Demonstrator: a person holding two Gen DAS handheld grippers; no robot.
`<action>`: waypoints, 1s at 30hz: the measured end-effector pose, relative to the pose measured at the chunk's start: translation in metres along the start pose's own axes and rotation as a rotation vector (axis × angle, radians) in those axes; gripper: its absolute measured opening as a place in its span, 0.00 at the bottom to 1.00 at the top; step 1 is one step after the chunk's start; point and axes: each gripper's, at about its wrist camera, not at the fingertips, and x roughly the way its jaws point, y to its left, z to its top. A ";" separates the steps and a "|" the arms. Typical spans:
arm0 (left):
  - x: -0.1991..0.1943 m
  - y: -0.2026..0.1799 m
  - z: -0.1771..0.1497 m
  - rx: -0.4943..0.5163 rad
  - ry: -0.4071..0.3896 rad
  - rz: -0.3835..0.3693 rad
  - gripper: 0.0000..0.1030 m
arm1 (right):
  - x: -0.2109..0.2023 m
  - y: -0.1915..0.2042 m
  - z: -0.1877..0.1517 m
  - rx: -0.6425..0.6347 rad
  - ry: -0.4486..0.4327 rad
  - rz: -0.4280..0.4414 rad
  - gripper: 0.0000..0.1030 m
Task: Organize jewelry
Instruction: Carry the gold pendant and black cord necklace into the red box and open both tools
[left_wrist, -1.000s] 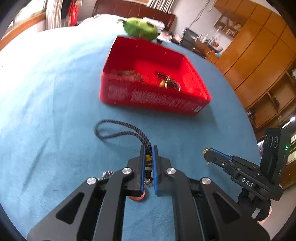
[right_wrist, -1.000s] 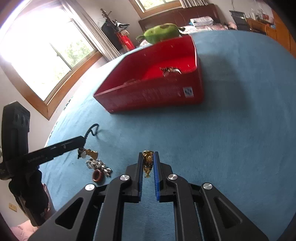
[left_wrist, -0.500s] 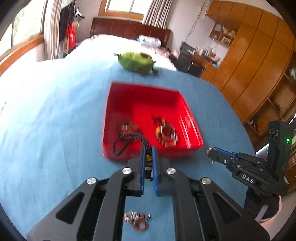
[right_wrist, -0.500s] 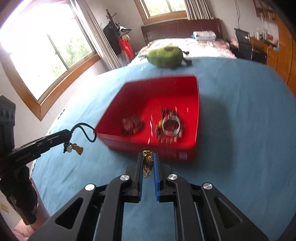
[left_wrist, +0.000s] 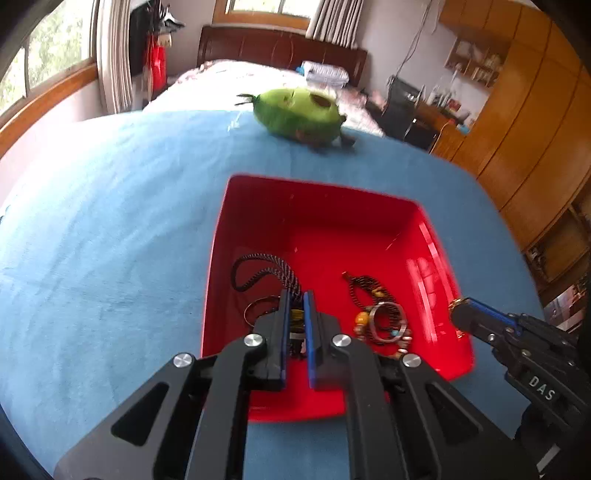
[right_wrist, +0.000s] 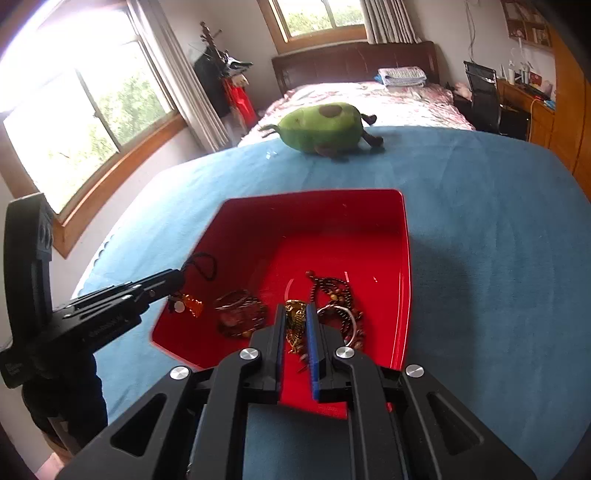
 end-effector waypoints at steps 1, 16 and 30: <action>0.009 0.001 0.001 0.000 0.013 0.007 0.05 | 0.006 -0.001 -0.001 0.000 0.009 -0.005 0.10; 0.038 0.004 0.000 0.035 0.028 0.049 0.05 | 0.042 -0.009 -0.009 0.002 0.074 -0.061 0.10; 0.015 -0.002 -0.003 0.050 -0.001 0.010 0.40 | 0.035 -0.014 -0.009 0.034 0.058 -0.025 0.14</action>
